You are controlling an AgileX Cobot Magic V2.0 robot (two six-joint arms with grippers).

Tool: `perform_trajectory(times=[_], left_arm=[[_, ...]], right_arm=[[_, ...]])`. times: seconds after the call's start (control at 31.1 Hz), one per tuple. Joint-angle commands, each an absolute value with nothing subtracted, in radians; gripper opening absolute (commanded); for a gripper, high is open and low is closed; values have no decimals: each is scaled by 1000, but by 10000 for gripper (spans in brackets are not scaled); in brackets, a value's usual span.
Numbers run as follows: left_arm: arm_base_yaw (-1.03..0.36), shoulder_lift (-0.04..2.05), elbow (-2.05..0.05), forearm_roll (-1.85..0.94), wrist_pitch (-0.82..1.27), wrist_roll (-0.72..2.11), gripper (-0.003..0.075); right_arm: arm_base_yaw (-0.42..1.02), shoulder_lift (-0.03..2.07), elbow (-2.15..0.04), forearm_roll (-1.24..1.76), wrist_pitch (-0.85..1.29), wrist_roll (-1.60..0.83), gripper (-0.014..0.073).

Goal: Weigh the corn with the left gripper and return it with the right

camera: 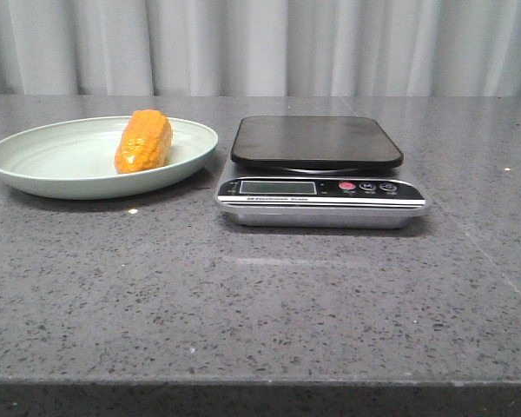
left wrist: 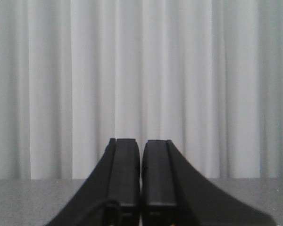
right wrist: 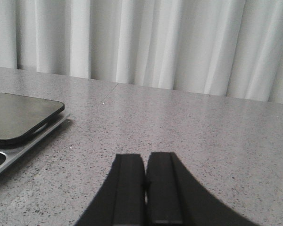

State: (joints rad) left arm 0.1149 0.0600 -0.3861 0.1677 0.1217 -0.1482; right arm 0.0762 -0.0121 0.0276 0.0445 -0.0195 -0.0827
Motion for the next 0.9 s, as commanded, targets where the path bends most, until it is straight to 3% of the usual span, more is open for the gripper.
perform_trajectory(times=[0.0,0.16,0.74,0.87], left_arm=[[84,182,-539,149,306,-163,127],[23,335,-648,107,544,-163,127],[-50,618,-757,-17,520,-163,132],[-50,694,-813,-28,572,-161,213]], right_arm=[[77,-27,20,33,-107,-88,165],[77,-27,20,33,-107,-88,165],[77,-27,20,33,-107,-88,165],[77,-27,20,33,-107,-88,165]])
